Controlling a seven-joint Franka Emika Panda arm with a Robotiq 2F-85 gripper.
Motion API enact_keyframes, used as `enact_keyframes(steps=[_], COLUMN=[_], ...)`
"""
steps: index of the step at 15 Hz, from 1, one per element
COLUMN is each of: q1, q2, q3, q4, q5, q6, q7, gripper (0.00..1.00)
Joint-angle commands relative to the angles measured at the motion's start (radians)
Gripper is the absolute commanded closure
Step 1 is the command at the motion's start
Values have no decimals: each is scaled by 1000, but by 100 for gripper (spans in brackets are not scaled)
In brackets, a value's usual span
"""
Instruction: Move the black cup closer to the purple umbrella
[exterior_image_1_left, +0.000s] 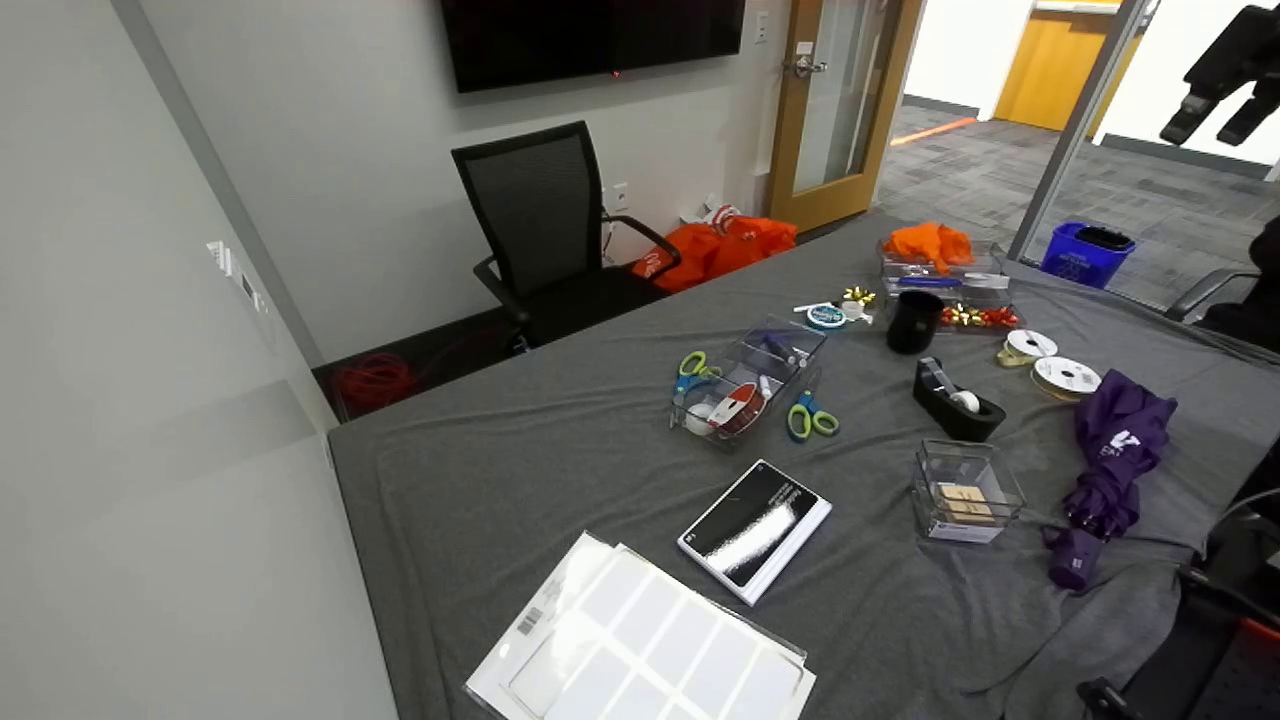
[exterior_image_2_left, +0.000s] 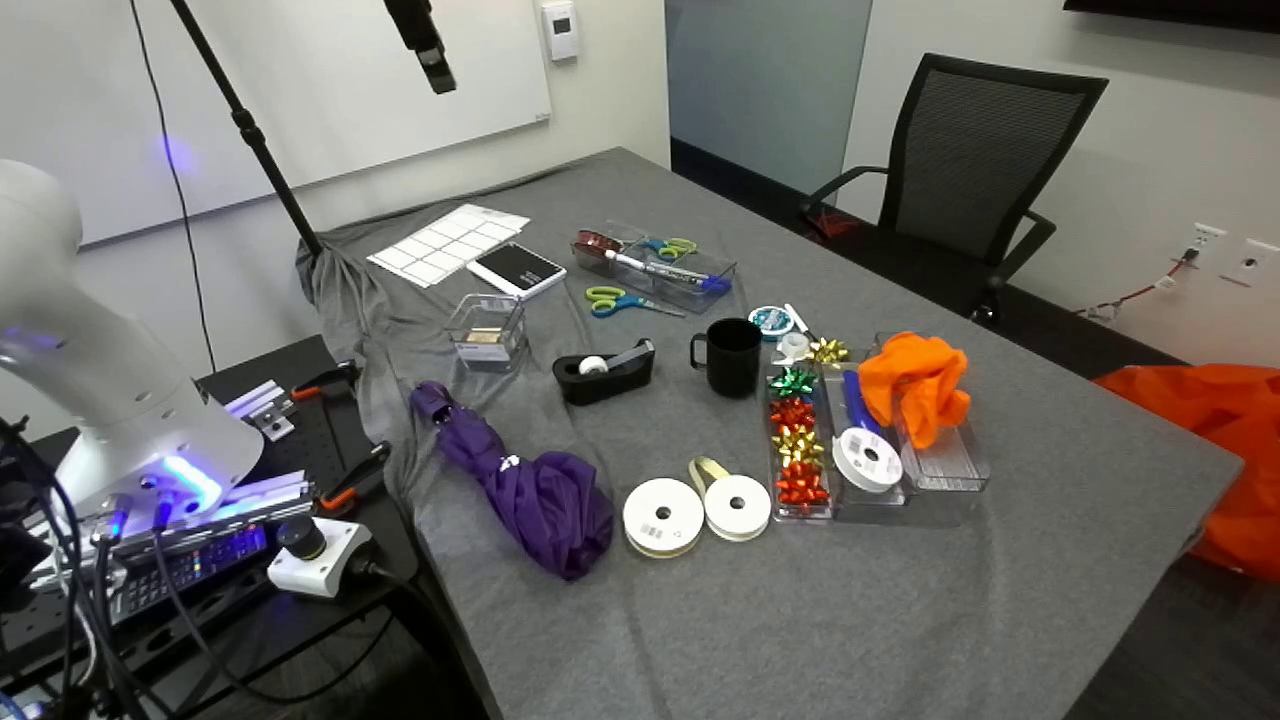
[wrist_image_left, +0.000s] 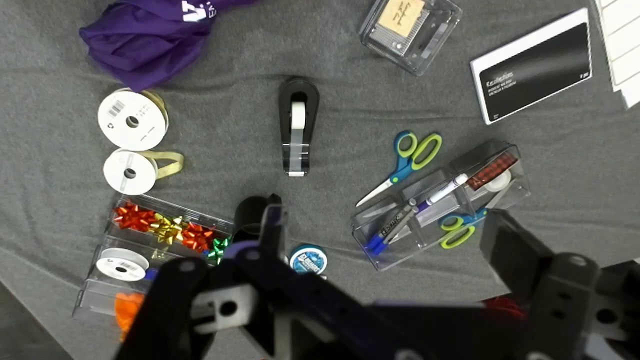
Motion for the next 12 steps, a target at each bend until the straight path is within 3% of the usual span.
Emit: enact_keyframes(steps=[1,5,9,10,12], q1=[-20,-15,-30,-21,-19], q2=[94,248,401,333,389], q3=[18,30,68,55,64], q4=[34,51,111,56,86], q5=[18,104,56,75,67], q6=[80,291,359,352,362], q7=[39,170,386,312,366], gripper=[0,0,0,0,0])
